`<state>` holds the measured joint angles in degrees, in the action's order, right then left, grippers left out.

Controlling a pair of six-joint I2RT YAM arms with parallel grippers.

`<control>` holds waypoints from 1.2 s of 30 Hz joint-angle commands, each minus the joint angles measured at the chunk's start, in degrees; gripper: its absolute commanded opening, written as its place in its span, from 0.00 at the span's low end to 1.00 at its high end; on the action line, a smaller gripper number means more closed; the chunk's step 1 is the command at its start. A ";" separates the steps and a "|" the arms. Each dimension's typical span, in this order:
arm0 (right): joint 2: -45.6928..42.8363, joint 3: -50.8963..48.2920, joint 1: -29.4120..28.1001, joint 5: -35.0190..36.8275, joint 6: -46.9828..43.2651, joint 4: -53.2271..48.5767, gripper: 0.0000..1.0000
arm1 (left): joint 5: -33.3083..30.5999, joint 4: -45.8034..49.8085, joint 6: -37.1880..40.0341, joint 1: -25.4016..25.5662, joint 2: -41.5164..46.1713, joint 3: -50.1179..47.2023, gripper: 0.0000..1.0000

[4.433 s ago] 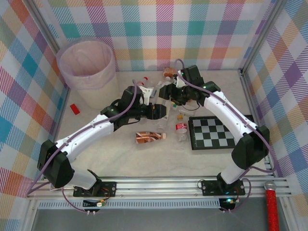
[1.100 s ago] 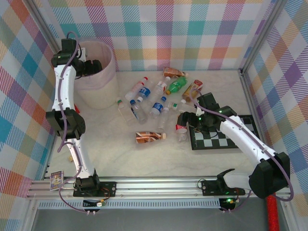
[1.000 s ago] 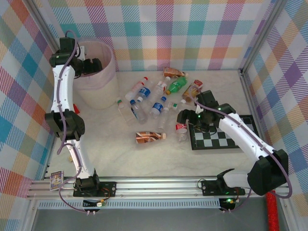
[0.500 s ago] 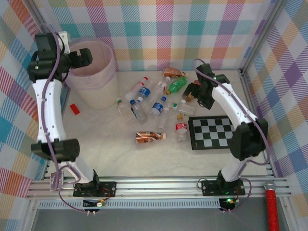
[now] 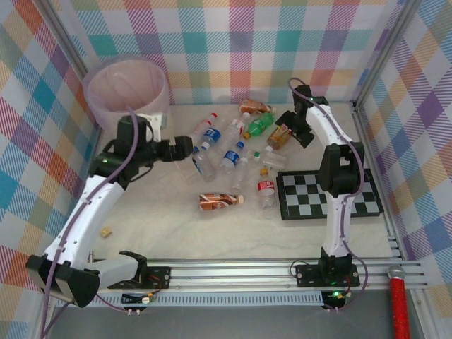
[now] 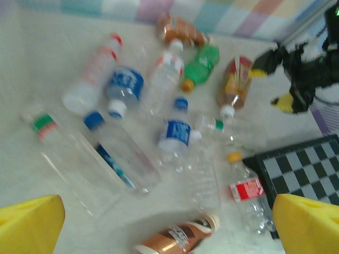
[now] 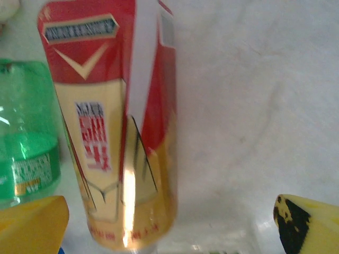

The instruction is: Put the plastic bottles in the bin

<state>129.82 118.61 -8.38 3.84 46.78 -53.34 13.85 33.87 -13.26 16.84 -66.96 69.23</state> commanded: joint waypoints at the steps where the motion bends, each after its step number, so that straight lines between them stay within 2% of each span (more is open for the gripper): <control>1: 3.39 5.56 0.45 -1.84 -1.93 0.70 0.99 | 5.01 -7.70 -5.62 1.89 0.08 -5.47 1.00; 8: 10.90 13.66 1.96 -4.60 -1.22 -0.15 0.99 | 2.19 -9.08 -7.39 7.57 0.77 -12.37 1.00; 17: 15.47 17.54 2.93 -4.45 -0.56 0.19 0.98 | 0.56 -5.69 -6.22 8.24 3.69 -12.65 1.00; 20: 16.08 17.62 2.99 -3.89 -0.71 0.73 0.94 | 0.41 -5.04 -5.95 8.28 3.85 -12.47 1.00; 23: 15.99 17.62 3.04 -3.02 -1.32 1.05 0.80 | 0.57 -4.83 -5.82 8.28 4.08 -12.41 1.00; 27: 15.14 17.54 3.15 -2.14 -2.26 0.86 0.69 | 0.57 -4.51 -5.60 8.38 4.16 -12.33 1.00; 36: 9.71 15.81 4.09 -1.09 -5.39 -0.15 0.62 | 2.34 -5.02 -6.30 8.38 3.37 -11.71 1.00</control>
<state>144.68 134.67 -5.19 1.52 43.59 -52.18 15.05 28.51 -19.55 24.88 -63.90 56.29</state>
